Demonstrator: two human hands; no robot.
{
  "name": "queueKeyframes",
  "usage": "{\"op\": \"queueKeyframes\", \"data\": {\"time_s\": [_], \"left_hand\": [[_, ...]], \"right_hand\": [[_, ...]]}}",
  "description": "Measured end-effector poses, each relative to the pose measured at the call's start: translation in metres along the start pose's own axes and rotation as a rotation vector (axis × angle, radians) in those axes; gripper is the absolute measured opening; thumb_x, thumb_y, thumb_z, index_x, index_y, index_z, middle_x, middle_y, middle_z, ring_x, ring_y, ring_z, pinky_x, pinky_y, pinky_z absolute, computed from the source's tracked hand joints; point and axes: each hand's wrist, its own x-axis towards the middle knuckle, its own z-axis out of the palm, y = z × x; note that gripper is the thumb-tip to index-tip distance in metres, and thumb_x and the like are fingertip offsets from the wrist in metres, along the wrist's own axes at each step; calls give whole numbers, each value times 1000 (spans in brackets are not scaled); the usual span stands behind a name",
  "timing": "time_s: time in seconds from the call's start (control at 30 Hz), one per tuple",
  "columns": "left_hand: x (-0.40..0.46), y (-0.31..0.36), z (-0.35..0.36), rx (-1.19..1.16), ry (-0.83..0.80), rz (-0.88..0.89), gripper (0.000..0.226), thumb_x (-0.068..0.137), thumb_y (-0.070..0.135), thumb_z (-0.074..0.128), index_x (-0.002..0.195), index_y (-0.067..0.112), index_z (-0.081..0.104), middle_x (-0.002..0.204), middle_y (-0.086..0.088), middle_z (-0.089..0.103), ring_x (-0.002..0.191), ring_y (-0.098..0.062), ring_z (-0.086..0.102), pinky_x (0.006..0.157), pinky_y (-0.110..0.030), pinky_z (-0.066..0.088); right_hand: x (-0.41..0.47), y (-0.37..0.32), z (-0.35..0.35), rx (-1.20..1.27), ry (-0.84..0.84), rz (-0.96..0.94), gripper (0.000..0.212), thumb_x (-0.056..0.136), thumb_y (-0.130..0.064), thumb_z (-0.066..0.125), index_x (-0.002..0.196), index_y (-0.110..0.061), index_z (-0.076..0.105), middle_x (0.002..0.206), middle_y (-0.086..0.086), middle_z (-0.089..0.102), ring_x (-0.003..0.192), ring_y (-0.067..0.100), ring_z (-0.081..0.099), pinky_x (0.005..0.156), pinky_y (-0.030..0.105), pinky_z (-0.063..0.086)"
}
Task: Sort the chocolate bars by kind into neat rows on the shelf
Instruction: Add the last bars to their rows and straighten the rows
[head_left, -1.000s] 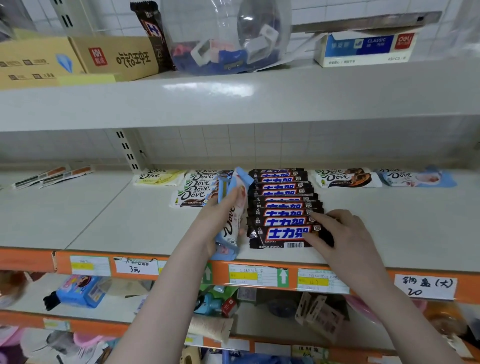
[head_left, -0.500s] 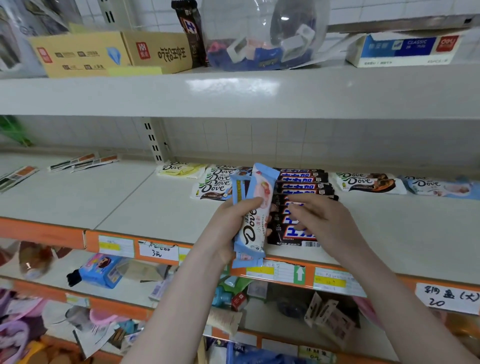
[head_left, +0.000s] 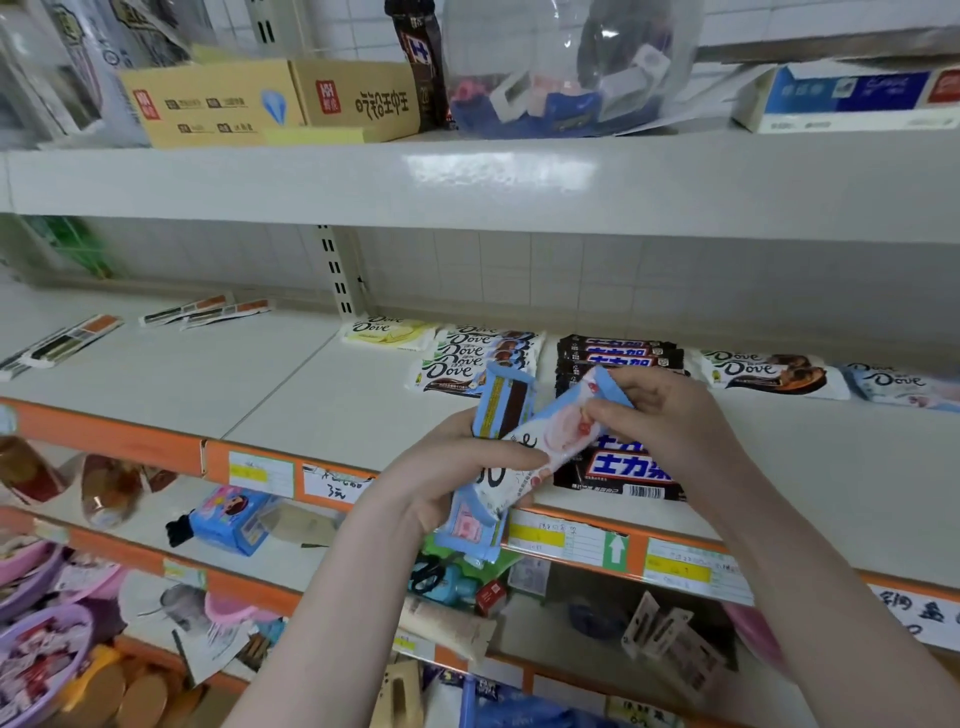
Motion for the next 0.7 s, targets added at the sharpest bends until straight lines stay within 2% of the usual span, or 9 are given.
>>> {"op": "queueKeyframes", "data": {"time_s": [0.07, 0.17, 0.23, 0.3, 0.4, 0.47, 0.53, 0.6, 0.7], "left_hand": [[-1, 0, -2, -74, 61, 3, 23, 78, -8, 63, 95, 7, 65, 82, -11, 72, 62, -20, 67, 54, -27, 56], [1, 1, 0, -179, 201, 40, 28, 76, -10, 64, 100, 6, 62, 80, -11, 72, 57, -17, 68, 52, -25, 57], [4, 0, 6, -206, 253, 66, 33, 77, -8, 65, 108, 2, 60, 82, -13, 72, 55, -16, 68, 50, -24, 55], [7, -1, 17, -206, 270, 65, 32, 76, -8, 65, 107, 0, 61, 75, -11, 72, 52, -16, 67, 47, -23, 53], [12, -2, 38, -186, 241, 52, 19, 76, -7, 66, 92, 2, 62, 67, -9, 71, 49, -16, 65, 46, -22, 52], [17, -2, 52, -178, 209, 48, 17, 76, -7, 66, 90, 3, 63, 68, -9, 72, 50, -16, 66, 47, -23, 53], [23, -3, 66, -171, 181, 44, 18, 76, -6, 67, 91, 4, 64, 71, -9, 73, 52, -17, 67, 49, -24, 55], [27, -3, 80, -166, 142, 41, 19, 76, -5, 66, 92, 4, 65, 74, -10, 73, 54, -17, 68, 49, -24, 55], [34, -2, 98, -177, 61, 28, 22, 77, -4, 66, 98, 1, 64, 84, -15, 72, 59, -18, 69, 49, -24, 55]], "right_hand": [[-2, 6, -8, 46, 30, 45, 16, 82, -10, 64, 90, -23, 65, 83, -8, 68, 71, -5, 65, 58, 10, 51], [-9, 15, -20, 79, 20, 121, 22, 81, -11, 65, 99, -23, 62, 89, -6, 68, 74, -1, 67, 53, 12, 51], [-16, 18, -28, 34, -28, 132, 22, 81, -10, 66, 96, -26, 63, 88, -7, 68, 75, 1, 67, 51, 12, 50], [-22, 22, -35, -42, -43, 107, 22, 80, -10, 67, 94, -27, 64, 88, -10, 67, 77, -1, 66, 54, 12, 50], [-30, 29, -51, -305, -7, 44, 27, 76, -20, 71, 101, -29, 65, 97, -14, 63, 88, 1, 61, 69, 15, 48], [-37, 32, -62, -487, -7, -21, 36, 73, -30, 73, 108, -32, 63, 98, -24, 53, 94, 1, 52, 79, 15, 38], [-45, 30, -72, -637, -41, -96, 47, 72, -39, 72, 116, -36, 57, 101, -32, 43, 96, -6, 39, 81, 10, 28], [-52, 30, -82, -754, -69, -145, 54, 73, -42, 70, 124, -36, 52, 108, -29, 42, 101, -6, 34, 87, 14, 23], [-59, 32, -95, -829, -14, -213, 55, 73, -38, 72, 124, -28, 55, 118, -12, 58, 110, 12, 50, 91, 23, 28]]}}
